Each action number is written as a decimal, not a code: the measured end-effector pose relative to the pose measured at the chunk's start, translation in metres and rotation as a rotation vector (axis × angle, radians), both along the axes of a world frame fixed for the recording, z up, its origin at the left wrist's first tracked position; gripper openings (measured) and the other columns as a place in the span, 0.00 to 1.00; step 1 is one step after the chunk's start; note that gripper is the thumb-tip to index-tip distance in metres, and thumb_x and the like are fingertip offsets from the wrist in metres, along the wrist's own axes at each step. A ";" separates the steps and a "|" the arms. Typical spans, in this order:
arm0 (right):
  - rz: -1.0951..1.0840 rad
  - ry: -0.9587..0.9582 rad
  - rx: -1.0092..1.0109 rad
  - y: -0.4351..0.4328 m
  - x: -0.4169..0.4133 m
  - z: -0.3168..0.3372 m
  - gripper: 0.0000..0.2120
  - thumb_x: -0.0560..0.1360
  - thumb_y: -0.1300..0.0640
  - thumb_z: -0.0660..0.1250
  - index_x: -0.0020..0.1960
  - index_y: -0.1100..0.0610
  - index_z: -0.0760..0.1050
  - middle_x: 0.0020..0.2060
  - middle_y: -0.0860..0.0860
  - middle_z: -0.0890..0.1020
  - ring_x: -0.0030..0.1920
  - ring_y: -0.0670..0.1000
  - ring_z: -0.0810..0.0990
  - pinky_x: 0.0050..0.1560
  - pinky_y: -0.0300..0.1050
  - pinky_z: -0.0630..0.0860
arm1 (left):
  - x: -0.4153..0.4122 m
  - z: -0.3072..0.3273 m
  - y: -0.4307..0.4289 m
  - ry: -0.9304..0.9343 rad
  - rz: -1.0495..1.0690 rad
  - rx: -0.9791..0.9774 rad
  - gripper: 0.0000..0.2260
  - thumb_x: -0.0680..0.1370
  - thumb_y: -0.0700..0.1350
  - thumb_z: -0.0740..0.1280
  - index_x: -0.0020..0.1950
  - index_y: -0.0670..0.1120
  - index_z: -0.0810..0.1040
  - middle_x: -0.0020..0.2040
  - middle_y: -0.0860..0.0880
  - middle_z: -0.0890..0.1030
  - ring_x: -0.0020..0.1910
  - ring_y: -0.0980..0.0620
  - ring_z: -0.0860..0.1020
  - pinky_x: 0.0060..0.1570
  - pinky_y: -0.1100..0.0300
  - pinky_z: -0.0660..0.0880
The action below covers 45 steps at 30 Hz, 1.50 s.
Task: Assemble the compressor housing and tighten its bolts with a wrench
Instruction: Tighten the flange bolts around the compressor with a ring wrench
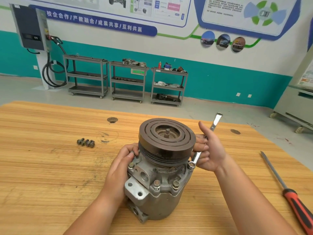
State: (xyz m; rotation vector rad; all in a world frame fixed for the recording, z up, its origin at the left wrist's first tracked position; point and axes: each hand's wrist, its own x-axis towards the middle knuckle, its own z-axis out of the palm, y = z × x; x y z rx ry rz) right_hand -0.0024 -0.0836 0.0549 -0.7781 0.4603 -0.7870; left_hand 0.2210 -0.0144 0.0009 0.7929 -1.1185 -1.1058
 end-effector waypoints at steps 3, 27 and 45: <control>-0.071 -0.062 0.035 0.008 0.001 -0.003 0.27 0.71 0.35 0.59 0.22 0.52 0.65 0.17 0.44 0.63 0.18 0.41 0.53 0.15 0.31 0.52 | 0.000 0.000 0.000 0.003 -0.004 -0.005 0.10 0.81 0.38 0.54 0.53 0.31 0.68 0.38 0.53 0.81 0.36 0.59 0.80 0.31 0.71 0.74; -1.246 0.372 -1.044 0.138 0.055 -0.021 0.06 0.65 0.51 0.64 0.32 0.45 0.68 0.34 0.40 0.76 0.32 0.43 0.70 0.37 0.32 0.68 | 0.002 -0.003 -0.002 0.002 -0.008 -0.016 0.09 0.81 0.38 0.54 0.53 0.33 0.69 0.41 0.50 0.81 0.39 0.56 0.80 0.34 0.70 0.74; -0.008 -0.109 0.000 0.003 -0.005 -0.008 0.26 0.72 0.34 0.54 0.25 0.51 0.63 0.20 0.46 0.62 0.20 0.43 0.57 0.18 0.33 0.56 | 0.000 -0.002 -0.001 0.008 -0.015 -0.017 0.10 0.81 0.37 0.53 0.54 0.30 0.68 0.40 0.51 0.81 0.37 0.57 0.80 0.33 0.70 0.74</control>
